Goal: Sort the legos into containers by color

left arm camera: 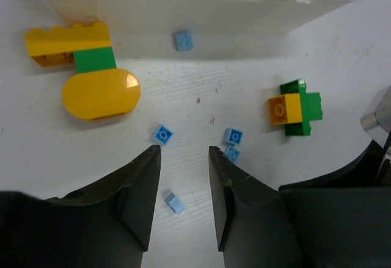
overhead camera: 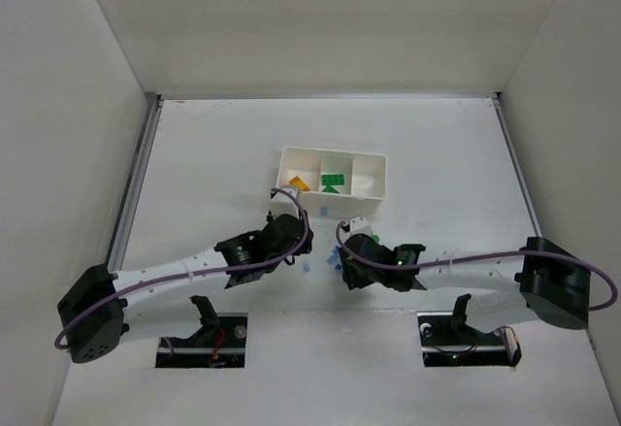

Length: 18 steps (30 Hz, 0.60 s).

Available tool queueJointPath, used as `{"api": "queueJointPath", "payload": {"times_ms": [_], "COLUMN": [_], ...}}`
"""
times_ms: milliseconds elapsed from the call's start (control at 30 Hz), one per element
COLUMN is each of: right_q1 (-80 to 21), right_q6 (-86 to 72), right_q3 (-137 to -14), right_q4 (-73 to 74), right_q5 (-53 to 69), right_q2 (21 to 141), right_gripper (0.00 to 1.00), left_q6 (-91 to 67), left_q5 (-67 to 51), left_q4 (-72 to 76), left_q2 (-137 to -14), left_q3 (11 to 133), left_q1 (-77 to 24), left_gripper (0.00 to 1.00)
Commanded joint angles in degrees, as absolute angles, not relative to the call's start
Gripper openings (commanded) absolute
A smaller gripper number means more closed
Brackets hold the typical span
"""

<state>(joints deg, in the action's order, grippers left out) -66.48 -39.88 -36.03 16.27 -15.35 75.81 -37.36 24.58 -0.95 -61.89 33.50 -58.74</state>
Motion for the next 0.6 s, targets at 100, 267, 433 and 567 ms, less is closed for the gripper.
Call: {"api": "queueJointPath", "payload": {"times_ms": [100, 267, 433, 567], "right_q1": [-67.1, -67.1, -64.92, -58.42], "right_q6": [-39.81, -39.99, -39.2, -36.22], "right_q3": [-38.76, -38.58, -38.67, -40.51], "right_q4": [14.77, 13.54, 13.62, 11.52], "right_q5": [-15.56, -16.34, -16.52, -16.26], "right_q2": [79.01, 77.44, 70.15, 65.66], "right_gripper": [0.32, 0.17, 0.16, 0.16], "left_q6": [-43.24, -45.87, -47.99, -48.34], "left_q5": [26.72, 26.19, 26.19, 26.45], "left_q4": [-7.12, -7.29, -6.51, -6.06], "left_q2": [-60.64, -60.99, -62.49, -65.38], "left_q3": [30.68, 29.88, 29.71, 30.5], "left_q1": [-62.35, -63.76, -65.69, -66.92], "left_gripper": [0.41, 0.46, 0.49, 0.49]}}
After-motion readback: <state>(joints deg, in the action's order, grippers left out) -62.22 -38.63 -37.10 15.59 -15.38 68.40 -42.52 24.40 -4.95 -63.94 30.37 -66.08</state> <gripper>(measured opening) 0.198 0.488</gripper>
